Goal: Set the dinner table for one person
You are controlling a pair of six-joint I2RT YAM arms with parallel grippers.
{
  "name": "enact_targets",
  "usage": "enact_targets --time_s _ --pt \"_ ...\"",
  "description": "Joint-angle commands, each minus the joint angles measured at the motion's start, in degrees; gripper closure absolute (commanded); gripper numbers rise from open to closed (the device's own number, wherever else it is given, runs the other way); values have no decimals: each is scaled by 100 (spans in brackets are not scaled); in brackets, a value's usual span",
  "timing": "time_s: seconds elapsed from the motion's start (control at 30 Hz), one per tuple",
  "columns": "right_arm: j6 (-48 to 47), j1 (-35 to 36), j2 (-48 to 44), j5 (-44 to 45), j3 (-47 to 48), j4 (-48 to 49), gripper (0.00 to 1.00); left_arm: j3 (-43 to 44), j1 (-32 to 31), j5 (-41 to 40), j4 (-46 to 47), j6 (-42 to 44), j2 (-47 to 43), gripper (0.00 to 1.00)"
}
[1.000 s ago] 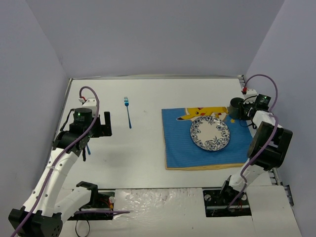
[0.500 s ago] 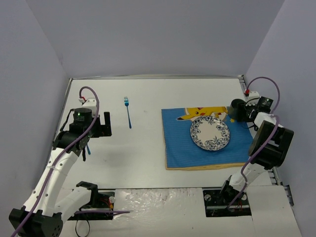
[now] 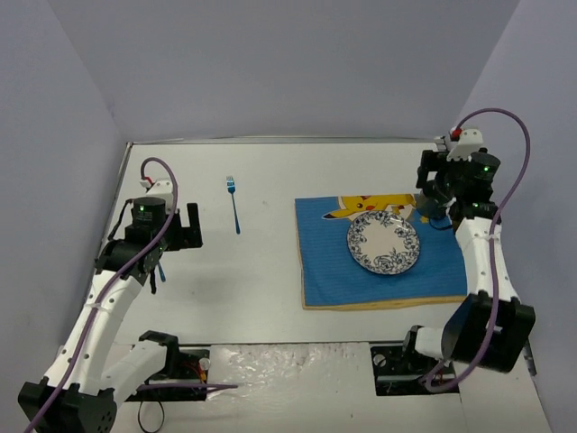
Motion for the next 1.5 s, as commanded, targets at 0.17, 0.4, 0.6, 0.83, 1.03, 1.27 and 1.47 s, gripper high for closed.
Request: enact_targets --time_s 0.17,0.4,0.6,0.83,1.03,1.27,1.47 --pt "2479 2066 -1159 1097 -237 617 0 168 88 -327 195 -586 451 3" --pt "2417 3748 -1108 1446 -787 458 0 247 88 -646 568 -1116 893 3" --pt "2400 4323 -1187 1489 -1399 684 0 936 -75 -827 949 -1501 2303 3" --pt "2347 4440 -1664 1333 -1634 558 0 2262 -540 -1083 1219 -1602 4077 3" --pt "2312 4465 -1930 1272 -1706 303 0 3235 -623 -1076 1250 -1649 5449 6" --pt "2161 4492 -2175 1197 -1805 96 0 4133 -607 -933 1232 -1547 6469 24" --pt "2137 4517 -2318 1246 -1874 -33 0 4360 -606 -865 1239 -1466 6890 40"
